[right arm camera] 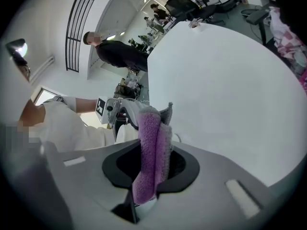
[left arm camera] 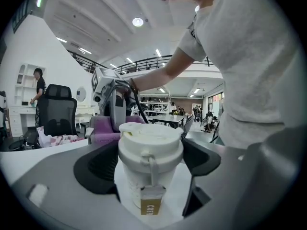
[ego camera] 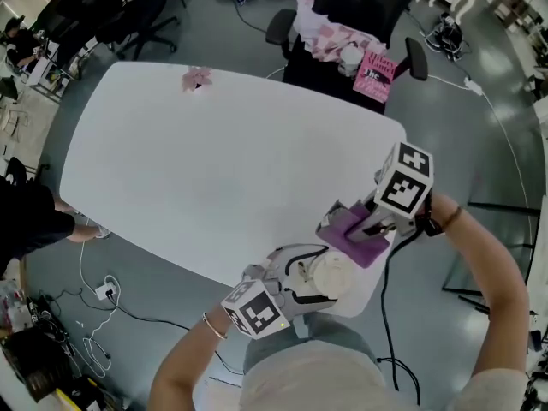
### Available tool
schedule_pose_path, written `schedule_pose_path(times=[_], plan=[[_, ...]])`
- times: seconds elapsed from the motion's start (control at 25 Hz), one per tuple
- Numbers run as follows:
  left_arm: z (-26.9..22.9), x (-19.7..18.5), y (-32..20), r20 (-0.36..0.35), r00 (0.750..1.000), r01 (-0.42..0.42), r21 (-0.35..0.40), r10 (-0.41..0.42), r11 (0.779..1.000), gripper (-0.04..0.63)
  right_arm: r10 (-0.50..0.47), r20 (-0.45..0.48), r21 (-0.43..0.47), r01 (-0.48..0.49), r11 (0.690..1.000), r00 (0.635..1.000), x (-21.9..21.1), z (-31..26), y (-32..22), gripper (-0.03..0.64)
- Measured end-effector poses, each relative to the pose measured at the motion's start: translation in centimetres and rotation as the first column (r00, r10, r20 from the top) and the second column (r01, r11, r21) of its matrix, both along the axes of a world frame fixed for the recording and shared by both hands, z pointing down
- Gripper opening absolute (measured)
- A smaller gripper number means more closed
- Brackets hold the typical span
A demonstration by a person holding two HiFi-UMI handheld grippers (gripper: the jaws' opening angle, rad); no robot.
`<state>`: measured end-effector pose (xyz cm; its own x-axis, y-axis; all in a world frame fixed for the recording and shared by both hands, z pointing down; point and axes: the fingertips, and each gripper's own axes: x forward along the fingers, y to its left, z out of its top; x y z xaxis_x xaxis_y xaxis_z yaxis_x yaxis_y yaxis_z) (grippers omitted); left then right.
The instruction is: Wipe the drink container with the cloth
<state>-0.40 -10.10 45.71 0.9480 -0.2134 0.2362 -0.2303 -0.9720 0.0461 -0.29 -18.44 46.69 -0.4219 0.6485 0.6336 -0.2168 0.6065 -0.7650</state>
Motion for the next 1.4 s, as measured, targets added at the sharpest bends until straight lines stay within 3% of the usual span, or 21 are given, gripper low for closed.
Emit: schedule_pose_path(times=[0.52,1.4], plan=[[0.1,-0.2,0.0,0.008,1.000,-0.029,-0.003,0.029,1.000,0.422,-0.234,0.026,-0.026,0.234,0.972,0.972,-1.5,0.8,1.1,0.063],[-0.1,0.0,0.1,0.018,0.999,-0.039,-0.003,0.039,0.999,0.422,-0.459,-0.001,0.075,0.458,0.886,0.888,-3.0,4.6,2.2,0.063]])
